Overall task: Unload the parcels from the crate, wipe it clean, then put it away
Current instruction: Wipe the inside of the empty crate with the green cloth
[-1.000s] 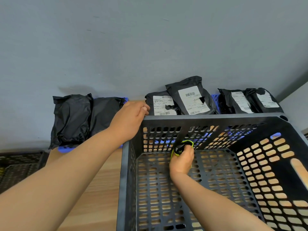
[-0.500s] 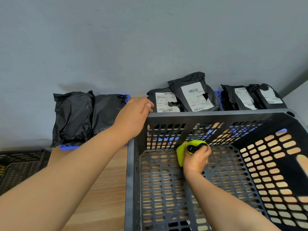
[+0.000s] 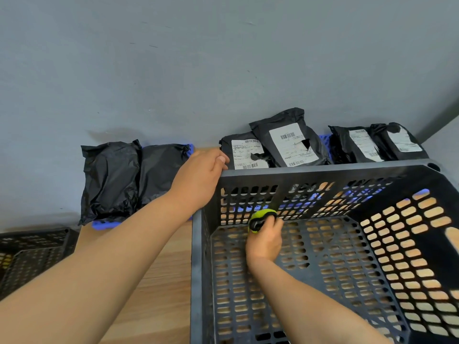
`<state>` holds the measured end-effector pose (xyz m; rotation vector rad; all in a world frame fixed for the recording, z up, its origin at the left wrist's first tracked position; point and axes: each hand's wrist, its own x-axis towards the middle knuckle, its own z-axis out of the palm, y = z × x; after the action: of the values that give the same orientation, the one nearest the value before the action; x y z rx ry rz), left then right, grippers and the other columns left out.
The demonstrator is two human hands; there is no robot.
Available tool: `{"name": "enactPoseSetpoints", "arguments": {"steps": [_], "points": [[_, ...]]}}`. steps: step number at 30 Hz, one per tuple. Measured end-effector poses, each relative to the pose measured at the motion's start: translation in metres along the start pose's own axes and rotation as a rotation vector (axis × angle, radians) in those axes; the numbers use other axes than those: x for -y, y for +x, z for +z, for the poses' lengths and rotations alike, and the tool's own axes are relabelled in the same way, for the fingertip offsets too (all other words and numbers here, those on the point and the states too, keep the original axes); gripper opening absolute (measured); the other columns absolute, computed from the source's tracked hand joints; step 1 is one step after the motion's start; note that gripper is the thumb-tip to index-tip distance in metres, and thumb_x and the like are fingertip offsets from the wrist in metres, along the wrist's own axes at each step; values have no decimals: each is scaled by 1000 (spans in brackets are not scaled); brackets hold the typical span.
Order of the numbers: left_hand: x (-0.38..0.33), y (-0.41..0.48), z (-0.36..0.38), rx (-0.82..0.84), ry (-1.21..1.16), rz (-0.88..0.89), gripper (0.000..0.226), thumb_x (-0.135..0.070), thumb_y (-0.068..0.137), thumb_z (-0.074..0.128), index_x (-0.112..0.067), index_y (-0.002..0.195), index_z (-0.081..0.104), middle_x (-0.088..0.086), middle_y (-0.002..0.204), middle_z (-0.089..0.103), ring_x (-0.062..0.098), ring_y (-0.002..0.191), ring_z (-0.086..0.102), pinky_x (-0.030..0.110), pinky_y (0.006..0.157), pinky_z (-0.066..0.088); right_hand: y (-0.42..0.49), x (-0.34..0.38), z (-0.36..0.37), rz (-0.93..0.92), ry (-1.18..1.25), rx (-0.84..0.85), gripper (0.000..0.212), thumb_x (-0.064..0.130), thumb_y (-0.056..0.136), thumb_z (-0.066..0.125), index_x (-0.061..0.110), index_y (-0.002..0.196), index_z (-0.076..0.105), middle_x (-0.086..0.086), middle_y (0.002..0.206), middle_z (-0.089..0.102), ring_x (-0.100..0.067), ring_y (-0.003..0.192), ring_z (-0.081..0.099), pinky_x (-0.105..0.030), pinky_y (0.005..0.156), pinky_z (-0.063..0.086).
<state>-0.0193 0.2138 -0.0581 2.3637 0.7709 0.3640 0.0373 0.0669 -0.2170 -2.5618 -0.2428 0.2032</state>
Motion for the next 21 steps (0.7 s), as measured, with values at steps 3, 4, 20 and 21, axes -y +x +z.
{"name": "enactPoseSetpoints", "arguments": {"steps": [3, 4, 20, 21], "points": [[1, 1, 0, -4, -13, -4, 32, -23, 102, 30, -19, 112, 61, -8, 102, 64, 6, 99, 45, 23, 76, 33, -21, 17, 13, -119, -36, 54, 48, 6, 64, 80, 7, 106, 57, -12, 113, 50, -33, 95, 58, -42, 84, 47], [1, 1, 0, -5, -8, -1, 32, -23, 102, 30, -20, 112, 61, -8, 102, 64, 6, 99, 46, 23, 76, 33, -26, 21, 20, -164, -42, 44, 53, 5, 55, 85, 6, 101, 59, -13, 106, 53, -33, 90, 60, -42, 78, 50], [-4, -2, -2, 6, 108, 34, 33, -21, 102, 30, -17, 108, 61, -5, 101, 63, 10, 97, 49, 28, 78, 39, -24, 8, 29, -754, -193, 143, 49, 1, 31, 85, 16, 76, 72, -2, 77, 62, -21, 59, 61, -24, 43, 46], [-5, -3, -3, 5, 132, 47, 33, -21, 102, 30, -15, 107, 61, -3, 101, 63, 13, 97, 50, 30, 79, 40, -18, 5, 26, -758, -207, 138, 47, 0, 31, 85, 16, 74, 72, -2, 76, 62, -21, 60, 60, -24, 43, 45]]}}
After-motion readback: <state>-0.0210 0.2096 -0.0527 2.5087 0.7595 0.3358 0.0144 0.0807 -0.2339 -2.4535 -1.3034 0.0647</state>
